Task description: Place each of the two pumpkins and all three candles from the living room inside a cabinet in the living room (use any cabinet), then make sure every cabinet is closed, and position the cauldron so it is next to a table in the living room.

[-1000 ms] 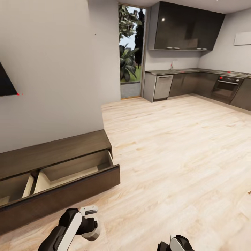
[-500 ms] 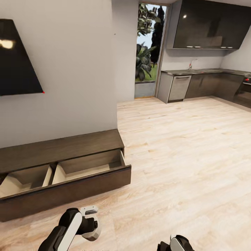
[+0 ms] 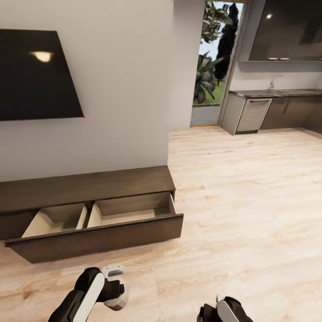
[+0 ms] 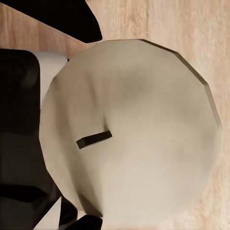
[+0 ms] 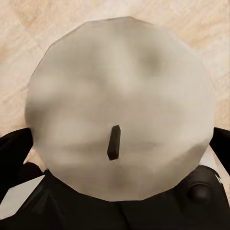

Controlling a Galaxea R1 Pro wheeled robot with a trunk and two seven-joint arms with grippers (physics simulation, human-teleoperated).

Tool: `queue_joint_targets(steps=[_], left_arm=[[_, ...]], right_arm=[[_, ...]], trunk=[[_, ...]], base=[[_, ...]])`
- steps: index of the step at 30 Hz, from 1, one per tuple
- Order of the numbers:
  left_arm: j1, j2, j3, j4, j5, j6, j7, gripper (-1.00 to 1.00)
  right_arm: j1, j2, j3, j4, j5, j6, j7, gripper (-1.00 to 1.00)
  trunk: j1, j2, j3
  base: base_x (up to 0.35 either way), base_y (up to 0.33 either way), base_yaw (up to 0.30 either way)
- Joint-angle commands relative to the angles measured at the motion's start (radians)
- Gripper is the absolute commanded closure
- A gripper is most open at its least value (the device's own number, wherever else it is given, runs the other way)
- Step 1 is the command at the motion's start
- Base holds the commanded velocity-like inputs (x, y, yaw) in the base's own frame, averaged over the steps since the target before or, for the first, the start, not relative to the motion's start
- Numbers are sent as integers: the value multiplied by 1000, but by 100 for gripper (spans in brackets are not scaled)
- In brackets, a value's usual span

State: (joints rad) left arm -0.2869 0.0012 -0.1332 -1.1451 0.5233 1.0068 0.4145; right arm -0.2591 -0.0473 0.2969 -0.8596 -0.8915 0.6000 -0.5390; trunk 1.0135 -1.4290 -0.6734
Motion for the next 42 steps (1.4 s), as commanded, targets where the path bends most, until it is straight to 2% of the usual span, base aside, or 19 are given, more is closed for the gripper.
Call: queue_joint_targets(steps=[1,4,6,9,11,14,33,38,42], left_arm=[[0,2,2,1,4,0,-1,100],[0,7,14,2,5,5,-2,100],[0,8,35,4,4,8,-2,100],[0,9,54,7,3,13,-2,100],[0,10,61,8,3,16,-2,100],[0,14,64,8,3,17,-2,100],[0,14,64,8,3,15,-2,100],[0,14,64,8,3,15,-2,100],[0,14,64,8,2,14,-2,100]], right_arm=[[-1,0,0,-25,2,20,-3,100],[-2,1,-1,-86,2,92,-30,100],[-5,1,-3,-139,1,141,-74,100],[-9,4,-5,-212,-4,172,-153,100],[-10,19,-8,-267,-8,187,-243,100],[-9,34,-9,-285,-13,191,-290,100],[7,36,-4,-299,-5,189,-301,100],[6,39,-1,-268,-8,188,-299,100],[6,39,-1,-248,-9,134,-299,100]], trunk=[[-4,7,3],[-15,28,11],[-23,42,16],[-35,63,24],[-42,77,30],[-54,98,38],[-127,231,97],[-146,266,113],[-161,294,125]], base=[[0,0,271],[0,0,272],[0,0,272],[0,0,272],[0,0,272],[0,0,259],[0,0,29],[0,0,0],[0,0,0]])
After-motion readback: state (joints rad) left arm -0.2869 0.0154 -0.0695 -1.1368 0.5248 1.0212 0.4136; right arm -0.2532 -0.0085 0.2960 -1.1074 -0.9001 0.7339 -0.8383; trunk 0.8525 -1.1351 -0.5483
